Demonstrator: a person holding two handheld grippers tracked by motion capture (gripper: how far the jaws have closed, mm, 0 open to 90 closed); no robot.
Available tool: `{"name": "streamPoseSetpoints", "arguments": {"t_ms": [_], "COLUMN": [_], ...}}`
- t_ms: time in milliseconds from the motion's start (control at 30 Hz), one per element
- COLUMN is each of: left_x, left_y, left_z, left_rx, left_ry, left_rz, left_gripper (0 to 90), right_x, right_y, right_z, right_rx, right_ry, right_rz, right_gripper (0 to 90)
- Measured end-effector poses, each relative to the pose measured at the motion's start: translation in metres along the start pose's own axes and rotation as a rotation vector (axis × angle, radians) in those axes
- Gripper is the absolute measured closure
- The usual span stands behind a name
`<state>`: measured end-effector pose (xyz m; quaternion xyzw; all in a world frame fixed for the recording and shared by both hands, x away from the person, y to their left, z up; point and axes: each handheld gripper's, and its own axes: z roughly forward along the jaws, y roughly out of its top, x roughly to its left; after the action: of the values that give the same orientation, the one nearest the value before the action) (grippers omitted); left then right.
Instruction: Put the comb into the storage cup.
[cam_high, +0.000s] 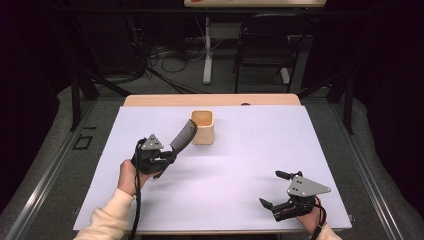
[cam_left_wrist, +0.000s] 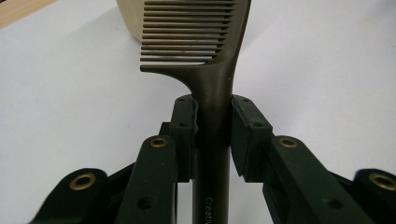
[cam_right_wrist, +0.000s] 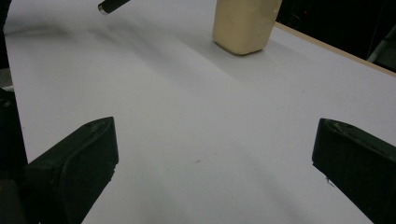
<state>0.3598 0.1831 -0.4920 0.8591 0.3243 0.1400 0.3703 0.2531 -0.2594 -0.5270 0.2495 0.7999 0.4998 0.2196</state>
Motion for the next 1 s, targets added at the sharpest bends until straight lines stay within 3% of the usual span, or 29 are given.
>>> {"name": "streamPoseSetpoints", "arguments": {"t_ms": [1000], "left_x": [0.0026], "left_y": [-0.0024], "left_z": [-0.0044], "left_rx": [-0.156], "left_ry": [0.069], "left_rz": [-0.036], "left_gripper": [72.4], "right_x": [0.0001], "right_y": [-0.0002], "right_z": [0.0006], "right_rx": [0.003], "right_ry": [0.000], "right_rz": [0.002], "right_gripper": [0.0]}}
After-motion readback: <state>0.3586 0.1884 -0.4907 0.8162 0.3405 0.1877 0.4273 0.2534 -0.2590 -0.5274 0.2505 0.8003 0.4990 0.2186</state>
